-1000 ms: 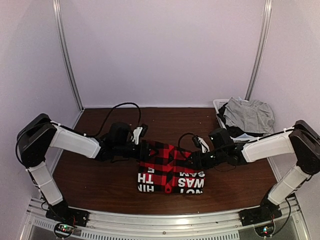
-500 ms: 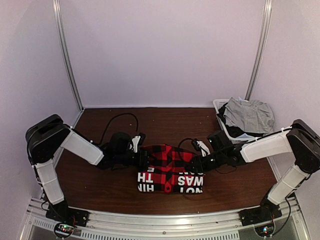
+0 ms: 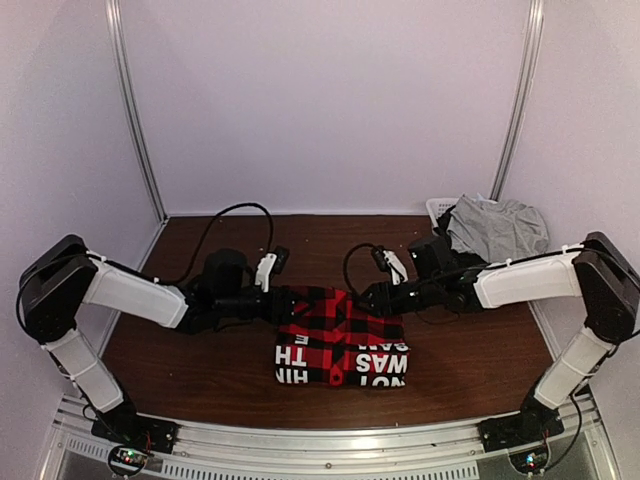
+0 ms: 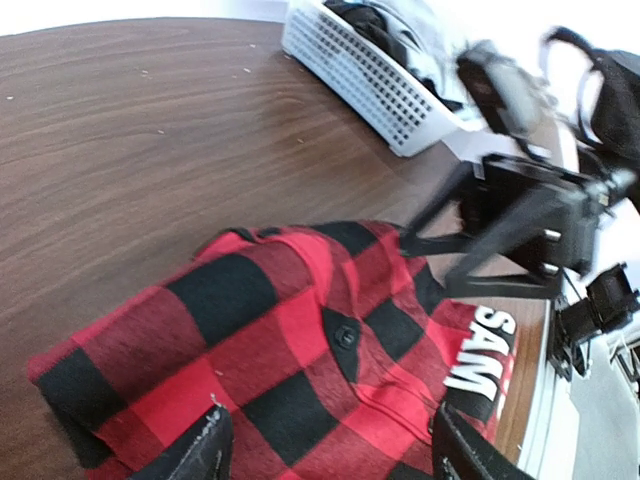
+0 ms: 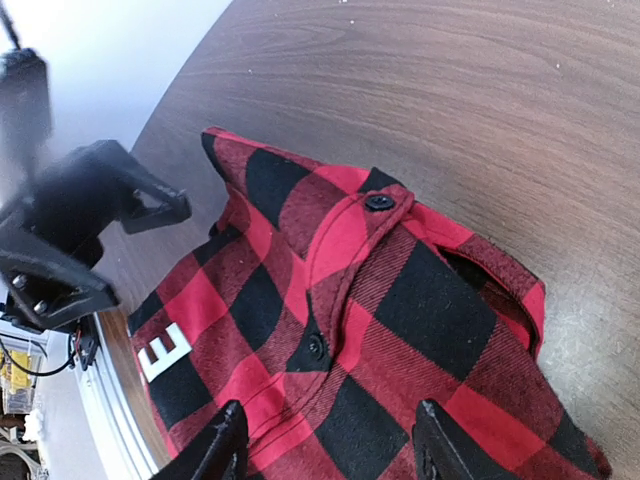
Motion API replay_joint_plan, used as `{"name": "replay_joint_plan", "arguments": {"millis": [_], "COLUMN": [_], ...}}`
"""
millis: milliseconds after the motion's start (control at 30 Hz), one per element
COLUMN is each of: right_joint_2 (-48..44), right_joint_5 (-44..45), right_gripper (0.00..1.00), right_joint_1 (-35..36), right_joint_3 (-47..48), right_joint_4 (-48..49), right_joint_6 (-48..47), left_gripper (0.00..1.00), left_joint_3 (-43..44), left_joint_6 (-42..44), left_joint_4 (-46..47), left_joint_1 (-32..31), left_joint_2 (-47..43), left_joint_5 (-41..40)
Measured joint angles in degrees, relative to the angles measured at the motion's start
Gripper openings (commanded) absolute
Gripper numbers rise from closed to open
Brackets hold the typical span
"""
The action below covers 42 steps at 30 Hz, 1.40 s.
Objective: Fold and stack the long sleeve shirts
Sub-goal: Move the square-folded shirt to the center of the board.
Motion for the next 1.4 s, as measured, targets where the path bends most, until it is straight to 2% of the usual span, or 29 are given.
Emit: {"name": "replay_joint_plan", "arguments": {"millis": [233,433,567,700,933,1067,1167,1400], "right_joint_2": [10.4,13.44,13.42,11.5,0.48,-3.87,-5.84,-6.64], "right_joint_5": [-0.87,-2.36,-3.15,-3.37,-1.03,0.48,1.05,2.01], "right_gripper": [0.56,0.56,0.56,0.57,0.57,0.57,0.57,0.57], "right_joint_1": [-0.94,-3.28,-3.43,-3.41,-1.79,1.79,5.05,13.42], "right_joint_3": [3.5,3.58,2.97,2.08,1.84,1.81,1.42,-1.25], "right_joint_4": [0.85,2.03,3.21,2.49,-3.74,-6.6,-8.11,-9.33], "right_joint_6": [-0.42,-0.37,-0.24,-0.39,-2.29,-3.06,-3.17,-3.13], "left_gripper": [0.67,0.63,0.63,0.67,0.76,0.82,0.82,0.82], "left_joint_3": [-4.44,-7.37,-8.09,-8.07,-7.89,-6.64,-4.72,1.11], "left_joint_6": [1.7,4.22,5.75,7.17,9.77,10.49,10.54,10.54], "left_joint_4": [-0.68,-4.7,-5.7,-6.36,-8.85,-9.01,-9.03,-9.38], "left_joint_1": [-7.08,-11.08,-11.21,-11.34,-11.34,-9.16,-5.07,4.79], "left_joint_2": [-1.49,-1.4,-0.17,0.04,-6.4,-12.98,-14.16,-6.64], "left_joint_5": [0.17,-1.95,-4.24,-5.51,-6.82,-6.95,-6.62,-3.17]}}
